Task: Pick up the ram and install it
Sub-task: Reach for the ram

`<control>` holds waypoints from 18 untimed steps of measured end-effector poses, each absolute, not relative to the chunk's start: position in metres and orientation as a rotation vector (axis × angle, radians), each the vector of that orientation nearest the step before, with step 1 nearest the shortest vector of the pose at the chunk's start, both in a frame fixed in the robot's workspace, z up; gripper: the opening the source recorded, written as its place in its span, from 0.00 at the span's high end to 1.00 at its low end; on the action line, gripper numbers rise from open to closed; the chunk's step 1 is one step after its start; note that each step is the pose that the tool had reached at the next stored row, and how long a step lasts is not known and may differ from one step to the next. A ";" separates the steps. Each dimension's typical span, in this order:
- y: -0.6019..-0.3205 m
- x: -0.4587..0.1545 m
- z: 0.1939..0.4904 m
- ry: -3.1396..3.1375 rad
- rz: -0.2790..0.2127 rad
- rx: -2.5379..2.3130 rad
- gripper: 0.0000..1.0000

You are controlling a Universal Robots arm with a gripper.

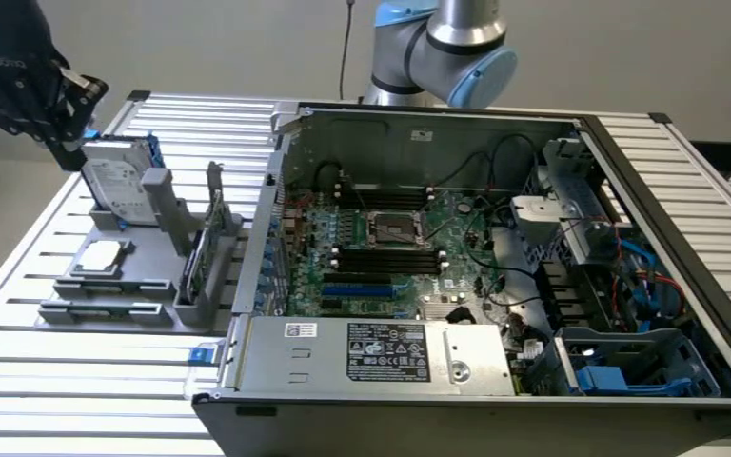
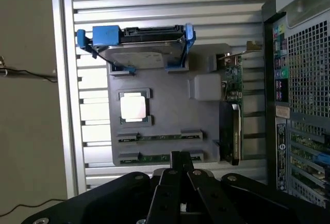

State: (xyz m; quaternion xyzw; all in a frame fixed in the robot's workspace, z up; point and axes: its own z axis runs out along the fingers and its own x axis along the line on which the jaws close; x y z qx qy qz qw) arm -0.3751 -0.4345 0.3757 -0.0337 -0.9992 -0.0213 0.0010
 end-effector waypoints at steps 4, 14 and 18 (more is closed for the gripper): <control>-0.438 -0.378 0.369 -3.131 -0.066 -0.098 0.89; -0.439 -0.393 0.353 -3.129 -0.066 -0.064 0.89; -0.440 -0.403 0.350 -3.129 -0.066 -0.058 0.89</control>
